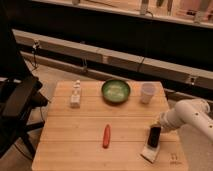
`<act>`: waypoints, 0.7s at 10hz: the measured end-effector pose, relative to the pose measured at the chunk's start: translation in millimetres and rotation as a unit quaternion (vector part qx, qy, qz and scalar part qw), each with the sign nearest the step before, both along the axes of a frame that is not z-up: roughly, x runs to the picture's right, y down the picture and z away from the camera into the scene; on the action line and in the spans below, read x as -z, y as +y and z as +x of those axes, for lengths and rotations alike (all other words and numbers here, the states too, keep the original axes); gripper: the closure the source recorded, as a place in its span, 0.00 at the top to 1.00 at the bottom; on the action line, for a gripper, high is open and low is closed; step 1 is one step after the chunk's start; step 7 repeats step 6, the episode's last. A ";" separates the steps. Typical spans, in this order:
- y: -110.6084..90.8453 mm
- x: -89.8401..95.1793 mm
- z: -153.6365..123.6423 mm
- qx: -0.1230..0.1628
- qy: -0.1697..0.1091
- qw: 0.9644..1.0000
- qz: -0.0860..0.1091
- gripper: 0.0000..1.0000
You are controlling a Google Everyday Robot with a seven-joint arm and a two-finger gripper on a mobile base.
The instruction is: Place the eraser on the white sponge
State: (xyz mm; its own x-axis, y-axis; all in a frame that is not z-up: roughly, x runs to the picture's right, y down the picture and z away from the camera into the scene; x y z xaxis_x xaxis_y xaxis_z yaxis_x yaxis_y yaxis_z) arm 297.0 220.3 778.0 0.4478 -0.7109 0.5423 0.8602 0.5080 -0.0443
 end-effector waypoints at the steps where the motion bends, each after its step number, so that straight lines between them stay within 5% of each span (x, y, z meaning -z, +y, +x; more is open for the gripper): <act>1: 0.6 -0.7 0.4 -0.001 0.001 1.000 -0.002 0.80; 7: 2.4 -3.6 2.8 -0.007 0.005 1.000 -0.007 0.76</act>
